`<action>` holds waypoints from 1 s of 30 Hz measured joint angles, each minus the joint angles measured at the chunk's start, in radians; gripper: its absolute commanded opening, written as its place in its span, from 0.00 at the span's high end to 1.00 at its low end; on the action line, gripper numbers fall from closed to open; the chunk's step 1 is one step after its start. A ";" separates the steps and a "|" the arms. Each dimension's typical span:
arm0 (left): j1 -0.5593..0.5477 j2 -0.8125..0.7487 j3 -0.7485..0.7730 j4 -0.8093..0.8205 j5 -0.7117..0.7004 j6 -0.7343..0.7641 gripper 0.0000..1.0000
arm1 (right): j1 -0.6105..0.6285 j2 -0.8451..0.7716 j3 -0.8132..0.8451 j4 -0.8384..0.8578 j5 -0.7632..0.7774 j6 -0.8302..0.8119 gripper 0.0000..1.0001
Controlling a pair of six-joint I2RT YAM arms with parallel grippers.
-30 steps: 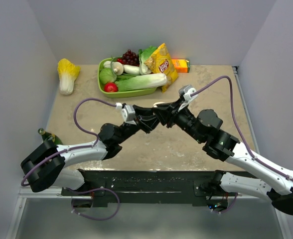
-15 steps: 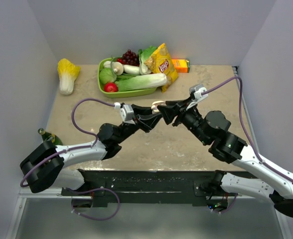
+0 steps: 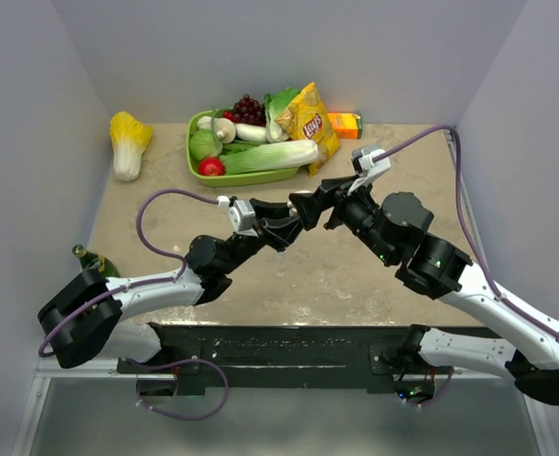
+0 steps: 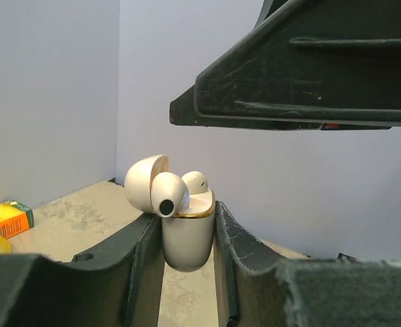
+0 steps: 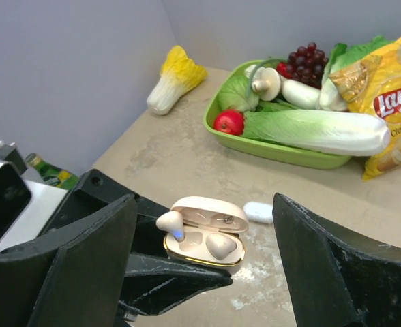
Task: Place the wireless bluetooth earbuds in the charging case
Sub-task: Place the earbud in the charging case.
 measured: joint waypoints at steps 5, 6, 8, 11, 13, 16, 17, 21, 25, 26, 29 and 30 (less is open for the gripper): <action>0.000 0.000 0.000 0.000 -0.029 0.029 1.00 | 0.000 0.064 0.067 -0.086 0.066 0.018 0.16; 0.000 0.000 0.000 0.000 -0.034 0.034 1.00 | 0.000 0.073 0.076 -0.097 0.071 0.021 0.16; 0.000 0.001 0.000 0.000 -0.045 0.046 1.00 | 0.002 0.092 0.090 -0.122 0.086 0.026 0.16; 0.000 0.003 0.000 0.000 -0.053 0.053 1.00 | 0.007 0.115 0.098 -0.144 0.100 0.031 0.16; 0.000 0.006 0.000 0.000 -0.055 0.055 1.00 | 0.009 0.129 0.106 -0.154 0.107 0.035 0.16; 0.000 0.012 0.000 -0.002 -0.059 0.060 1.00 | 0.013 0.147 0.115 -0.160 0.117 0.037 0.16; 0.000 0.013 0.000 -0.002 -0.060 0.063 1.00 | 0.013 0.150 0.116 -0.161 0.119 0.039 0.16; 0.000 0.013 0.000 -0.003 -0.061 0.070 1.00 | 0.013 0.153 0.116 -0.167 0.122 0.043 0.17; 0.000 0.013 0.000 -0.005 -0.061 0.071 1.00 | 0.014 0.152 0.116 -0.171 0.126 0.045 0.18; 0.000 0.013 0.000 -0.006 -0.061 0.071 1.00 | 0.014 0.151 0.116 -0.174 0.126 0.045 0.18; 0.000 0.013 0.000 -0.010 -0.060 0.071 1.00 | 0.014 0.146 0.116 -0.183 0.127 0.046 0.18; 0.000 0.013 0.000 -0.010 -0.060 0.071 1.00 | 0.014 0.144 0.116 -0.185 0.127 0.047 0.18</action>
